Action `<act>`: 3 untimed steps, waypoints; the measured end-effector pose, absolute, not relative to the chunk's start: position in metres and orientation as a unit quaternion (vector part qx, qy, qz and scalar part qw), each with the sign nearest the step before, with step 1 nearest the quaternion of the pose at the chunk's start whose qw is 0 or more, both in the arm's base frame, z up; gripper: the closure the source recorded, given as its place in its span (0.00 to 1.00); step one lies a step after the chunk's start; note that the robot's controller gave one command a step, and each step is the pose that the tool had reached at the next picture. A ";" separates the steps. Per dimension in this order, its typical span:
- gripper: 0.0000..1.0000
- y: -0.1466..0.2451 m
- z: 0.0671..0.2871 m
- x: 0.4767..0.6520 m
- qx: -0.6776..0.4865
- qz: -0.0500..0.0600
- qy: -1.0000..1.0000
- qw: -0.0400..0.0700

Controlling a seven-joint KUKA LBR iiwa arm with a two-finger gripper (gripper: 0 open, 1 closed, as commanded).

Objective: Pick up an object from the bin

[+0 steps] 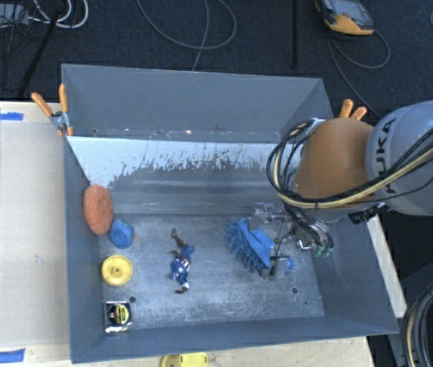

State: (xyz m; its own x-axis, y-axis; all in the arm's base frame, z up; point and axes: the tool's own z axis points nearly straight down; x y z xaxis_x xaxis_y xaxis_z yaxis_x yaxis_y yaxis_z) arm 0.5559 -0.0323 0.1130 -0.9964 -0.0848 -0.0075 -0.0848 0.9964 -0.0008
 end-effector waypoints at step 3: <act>1.00 -0.031 0.121 0.553 0.004 0.001 1.000 -0.004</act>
Offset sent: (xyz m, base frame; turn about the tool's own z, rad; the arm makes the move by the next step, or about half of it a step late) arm 0.0000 0.0000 0.0000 0.0000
